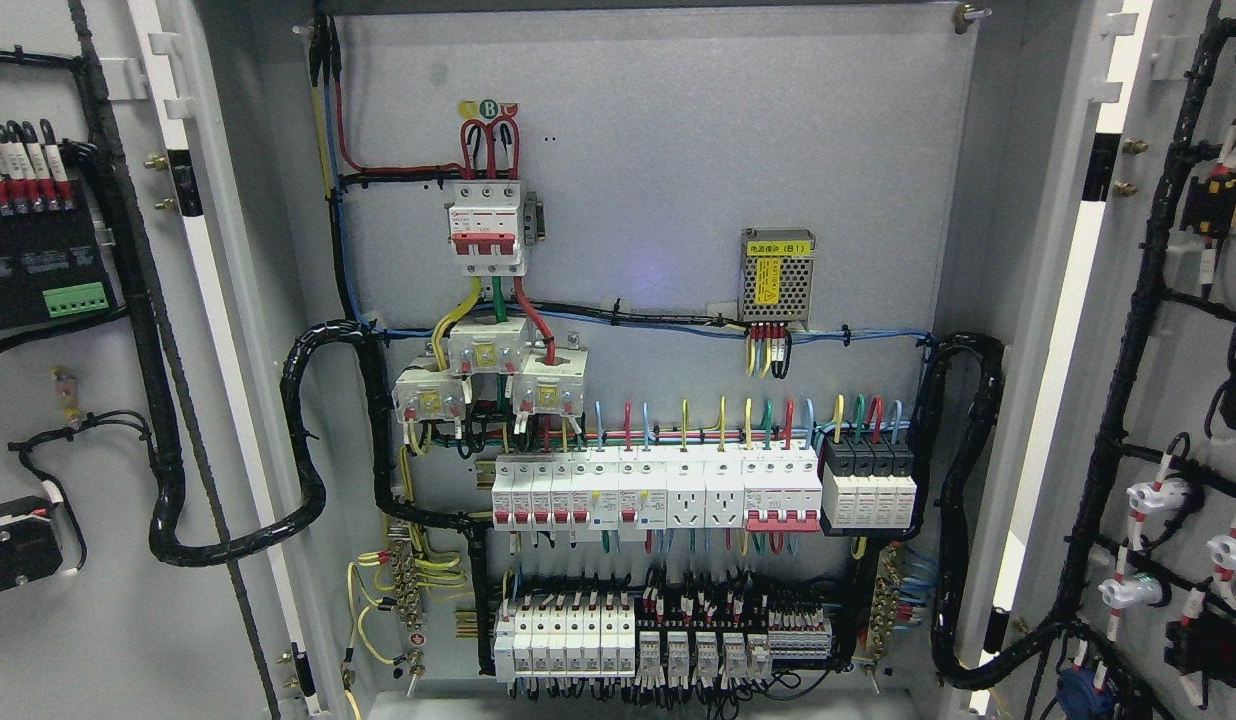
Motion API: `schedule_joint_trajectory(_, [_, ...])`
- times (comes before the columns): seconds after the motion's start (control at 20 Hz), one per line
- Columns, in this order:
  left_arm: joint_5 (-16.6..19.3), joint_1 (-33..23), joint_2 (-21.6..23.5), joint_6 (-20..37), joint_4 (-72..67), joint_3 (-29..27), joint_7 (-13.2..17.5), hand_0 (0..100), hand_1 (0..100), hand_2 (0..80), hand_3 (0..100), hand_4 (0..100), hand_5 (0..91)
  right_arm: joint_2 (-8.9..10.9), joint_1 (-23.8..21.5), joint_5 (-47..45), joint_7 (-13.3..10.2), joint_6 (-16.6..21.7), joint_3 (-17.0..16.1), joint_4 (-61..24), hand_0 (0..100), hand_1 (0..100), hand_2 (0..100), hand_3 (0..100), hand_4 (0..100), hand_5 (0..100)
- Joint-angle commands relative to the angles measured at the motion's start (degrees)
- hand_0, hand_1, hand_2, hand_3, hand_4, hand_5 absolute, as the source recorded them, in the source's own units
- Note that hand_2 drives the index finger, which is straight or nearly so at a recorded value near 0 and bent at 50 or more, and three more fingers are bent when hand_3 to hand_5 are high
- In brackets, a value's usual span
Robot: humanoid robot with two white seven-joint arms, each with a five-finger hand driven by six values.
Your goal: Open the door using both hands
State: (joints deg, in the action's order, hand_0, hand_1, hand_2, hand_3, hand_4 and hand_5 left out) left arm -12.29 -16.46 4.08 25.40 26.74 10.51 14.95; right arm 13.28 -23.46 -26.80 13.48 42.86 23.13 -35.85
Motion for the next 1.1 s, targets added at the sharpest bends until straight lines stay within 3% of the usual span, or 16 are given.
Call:
schedule_joint_trajectory(0.0, [0.1,4.0,-4.4,-8.2,-14.2,-5.4,-0.1,0,0,0.0,0,3,0.0,-7.39,6.8,0.1,0.0,-7.6,-6.1,21.0,0,0,0,0,0,0])
schedule_joint_trajectory(0.3, [0.4,4.9,-5.0,-19.1,-14.9,-5.5,-0.2,0,0,0.0,0,3,0.0,-10.02,11.2,3.5,0.0,-21.9,-7.7,25.4,0,0,0,0,0,0])
schedule_joint_trajectory(0.45, [3.1,4.9,-5.0,-22.8,-14.9,-6.7,-0.1,0,0,0.0,0,3,0.0,-12.22,13.8,3.9,-0.5,-24.2,-9.9,29.2,0,0,0,0,0,0])
schedule_joint_trajectory(0.55, [4.2,4.9,-5.1,-23.3,-15.0,-7.7,-0.2,0,0,0.0,0,3,0.0,-12.4,14.4,5.2,-2.7,-24.5,-9.9,30.4,0,0,0,0,0,0])
schedule_joint_trajectory(0.75, [4.8,4.9,-5.2,-24.9,-15.0,-7.9,-0.3,0,0,0.0,0,3,0.0,-14.42,14.6,12.0,-11.6,-27.1,-10.5,30.7,0,0,0,0,0,0])
schedule_joint_trajectory(0.9, [7.7,4.8,-5.3,-26.2,-15.0,-8.7,-1.1,0,0,0.0,0,3,0.0,-15.82,14.8,13.5,-13.0,-29.8,-11.2,30.8,0,0,0,0,0,0])
schedule_joint_trajectory(1.05, [7.8,4.8,-5.3,-26.2,-15.1,-8.7,-1.5,0,0,0.0,0,3,0.0,-16.0,14.8,13.7,-13.1,-33.0,-10.7,30.8,0,0,0,0,0,0])
